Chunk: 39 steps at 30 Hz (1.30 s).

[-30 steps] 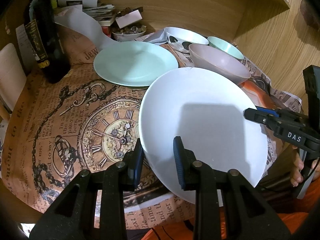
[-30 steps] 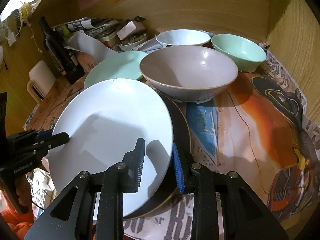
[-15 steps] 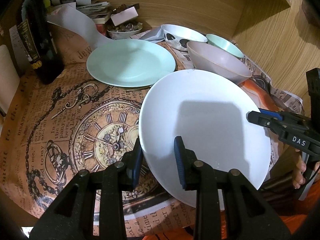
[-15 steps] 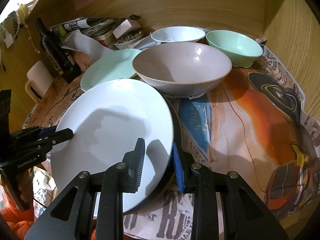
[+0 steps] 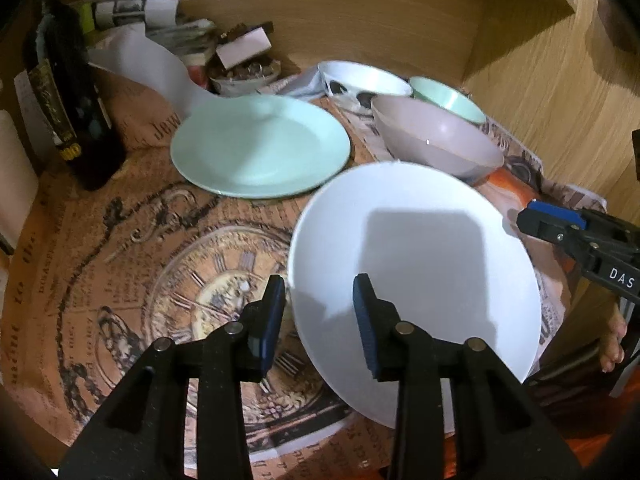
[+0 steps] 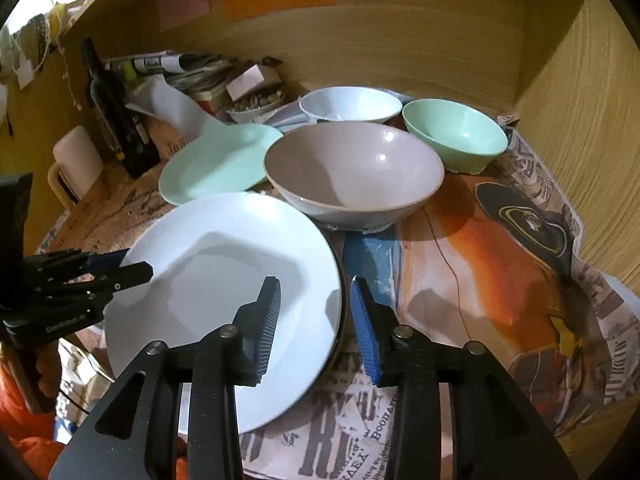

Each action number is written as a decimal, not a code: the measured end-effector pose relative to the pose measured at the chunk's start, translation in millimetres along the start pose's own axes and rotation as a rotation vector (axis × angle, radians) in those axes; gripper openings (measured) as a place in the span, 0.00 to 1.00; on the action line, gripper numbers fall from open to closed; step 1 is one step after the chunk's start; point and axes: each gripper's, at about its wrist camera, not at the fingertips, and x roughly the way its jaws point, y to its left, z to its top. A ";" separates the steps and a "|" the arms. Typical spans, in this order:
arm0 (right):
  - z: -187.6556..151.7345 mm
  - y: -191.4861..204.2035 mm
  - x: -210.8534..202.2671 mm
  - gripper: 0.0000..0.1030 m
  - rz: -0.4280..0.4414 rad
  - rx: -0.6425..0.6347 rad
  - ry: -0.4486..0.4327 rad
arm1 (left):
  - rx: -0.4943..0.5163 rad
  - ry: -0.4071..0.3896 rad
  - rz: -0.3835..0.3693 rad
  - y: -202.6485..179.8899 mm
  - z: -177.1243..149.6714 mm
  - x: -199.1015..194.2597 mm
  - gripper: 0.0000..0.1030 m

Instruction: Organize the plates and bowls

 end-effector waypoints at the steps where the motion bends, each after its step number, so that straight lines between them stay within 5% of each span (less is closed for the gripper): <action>1: 1.1 0.2 -0.8 0.33 0.005 0.004 -0.006 | -0.001 -0.012 0.003 0.8 1.2 -3.2 0.40; 13: 37.8 17.4 -11.3 0.47 0.079 0.007 -0.122 | -0.037 -0.218 0.090 30.1 24.9 -53.8 0.67; 22: 73.5 27.8 -5.3 0.47 0.094 -0.001 -0.183 | -0.060 -0.274 0.133 60.4 46.4 -59.4 0.80; 30: 107.0 36.2 20.5 0.47 0.122 -0.012 -0.159 | -0.061 -0.245 0.153 84.2 67.2 -40.3 0.82; 39: 137.0 41.9 76.5 0.47 0.107 -0.049 -0.032 | -0.120 -0.102 0.101 120.3 86.9 10.6 0.82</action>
